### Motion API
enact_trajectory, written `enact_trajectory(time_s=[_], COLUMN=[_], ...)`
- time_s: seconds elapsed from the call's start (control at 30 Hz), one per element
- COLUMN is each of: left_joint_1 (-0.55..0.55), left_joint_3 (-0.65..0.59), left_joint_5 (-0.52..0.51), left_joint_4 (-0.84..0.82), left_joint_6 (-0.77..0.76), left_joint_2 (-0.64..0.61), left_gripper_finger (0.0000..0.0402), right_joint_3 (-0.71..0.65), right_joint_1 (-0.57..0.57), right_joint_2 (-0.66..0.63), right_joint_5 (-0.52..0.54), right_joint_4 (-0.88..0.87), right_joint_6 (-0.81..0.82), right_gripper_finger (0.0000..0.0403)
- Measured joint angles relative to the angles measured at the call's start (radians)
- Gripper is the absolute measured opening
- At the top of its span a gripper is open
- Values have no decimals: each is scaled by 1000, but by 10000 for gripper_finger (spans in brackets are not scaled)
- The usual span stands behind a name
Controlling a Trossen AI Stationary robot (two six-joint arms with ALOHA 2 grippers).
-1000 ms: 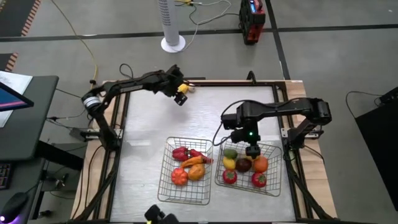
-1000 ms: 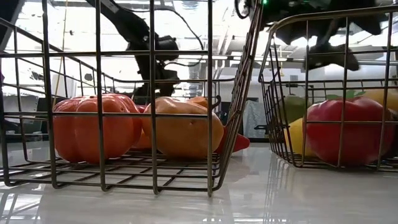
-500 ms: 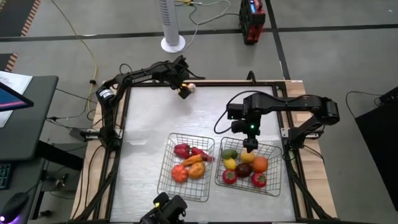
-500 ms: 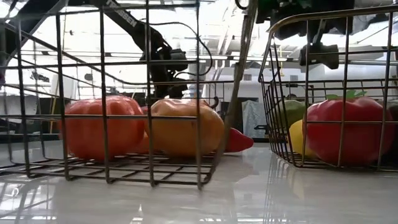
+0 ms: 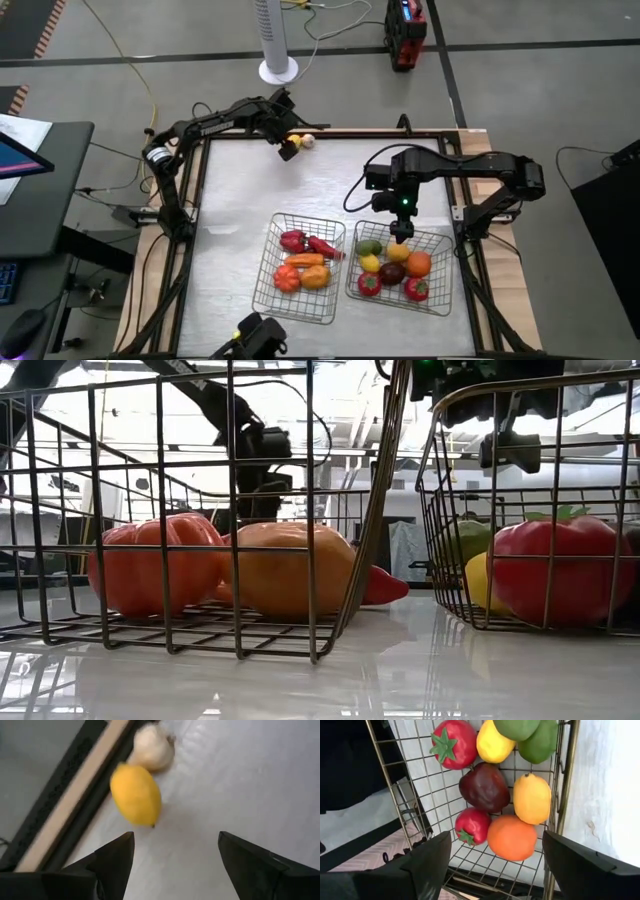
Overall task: Sort produce into baskets
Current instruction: Put the top left yellow lemon into the right wire basket
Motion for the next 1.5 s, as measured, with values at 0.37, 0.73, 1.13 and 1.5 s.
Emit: enact_trajectory(time_s=[0.37,0.73,1.13,1.5], left_joint_1=[-4,-7,-6,-7], left_joint_3=[-512,-671,-656,-655], left_joint_5=[-23,-44,-152,-170], left_joint_4=[523,883,971,1138], left_joint_6=[-91,-95,-210,-184], left_joint_2=[-243,-158,-68,-56], left_gripper_finger=[274,274,304,354], right_joint_3=[0,0,0,0], right_joint_1=[23,13,13,6], right_joint_2=[-2,-2,-2,-2], right_joint_5=[29,29,28,28], right_joint_4=[24,56,54,70], right_joint_6=[42,50,76,69], right_gripper_finger=[338,338,338,338])
